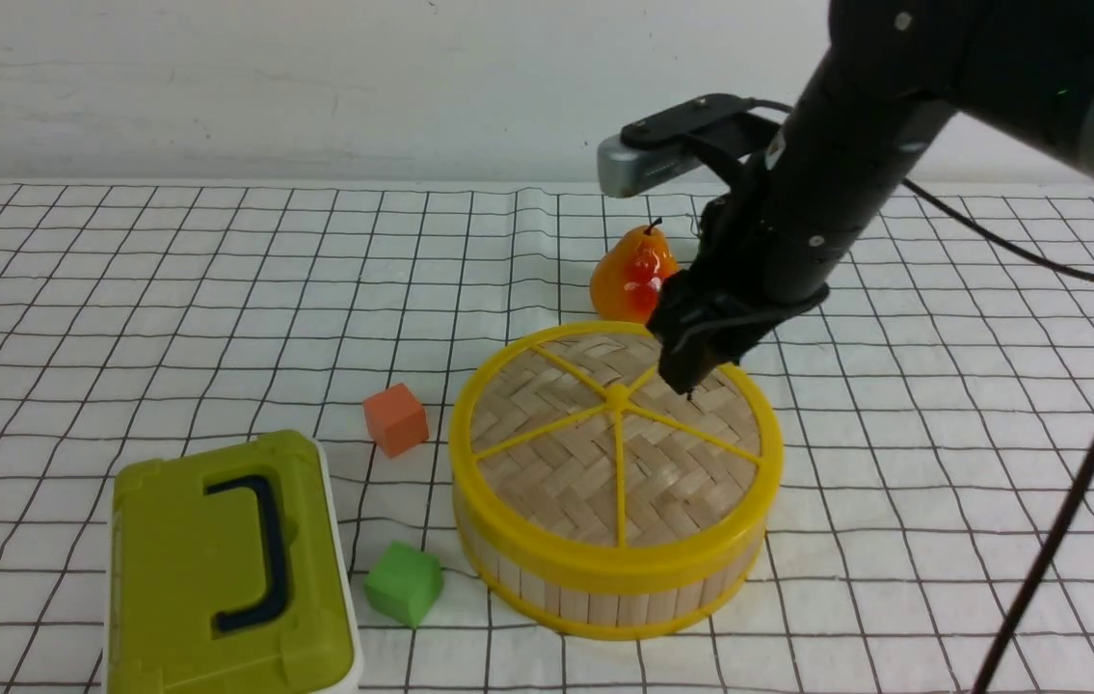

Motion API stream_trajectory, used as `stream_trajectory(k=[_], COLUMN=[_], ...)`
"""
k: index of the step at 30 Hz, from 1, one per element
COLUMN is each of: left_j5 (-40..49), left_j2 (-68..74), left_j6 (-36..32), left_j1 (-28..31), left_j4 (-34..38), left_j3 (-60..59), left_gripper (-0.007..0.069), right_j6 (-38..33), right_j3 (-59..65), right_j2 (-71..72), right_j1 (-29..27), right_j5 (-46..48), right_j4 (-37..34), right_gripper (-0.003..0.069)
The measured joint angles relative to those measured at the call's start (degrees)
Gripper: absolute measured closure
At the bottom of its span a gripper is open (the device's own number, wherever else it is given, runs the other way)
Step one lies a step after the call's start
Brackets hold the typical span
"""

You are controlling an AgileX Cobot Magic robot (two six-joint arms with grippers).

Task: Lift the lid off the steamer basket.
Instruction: Use the right arm to lift the lid of the steamer

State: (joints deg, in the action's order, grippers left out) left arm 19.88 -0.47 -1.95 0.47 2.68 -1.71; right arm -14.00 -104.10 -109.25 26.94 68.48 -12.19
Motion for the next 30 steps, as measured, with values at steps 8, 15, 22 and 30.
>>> stream_trajectory(k=[8,15,22,30], left_j5=[0.0,0.0,0.0,0.0], left_j2=[0.0,0.0,0.0,0.0], left_j6=[0.0,0.0,0.0,0.0], left_j1=[0.0,0.0,0.0,0.0], left_j4=[0.0,0.0,0.0,0.0], left_j3=[0.0,0.0,0.0,0.0], left_gripper=[0.0385,0.0385,0.0385,0.0385], right_j6=[0.3,2.7,2.8,2.8], right_j3=[-1.1,-1.1,-1.1,-1.1], right_j2=[-5.3,-8.0,-8.5,-4.4], right_j1=[4.8,5.1,5.1,5.1], right_j5=[-8.5,-10.5,-10.3,-8.3], right_j4=[5.6,6.4,6.2,6.4], right_gripper=[0.0274,0.0387,0.0554,0.0554])
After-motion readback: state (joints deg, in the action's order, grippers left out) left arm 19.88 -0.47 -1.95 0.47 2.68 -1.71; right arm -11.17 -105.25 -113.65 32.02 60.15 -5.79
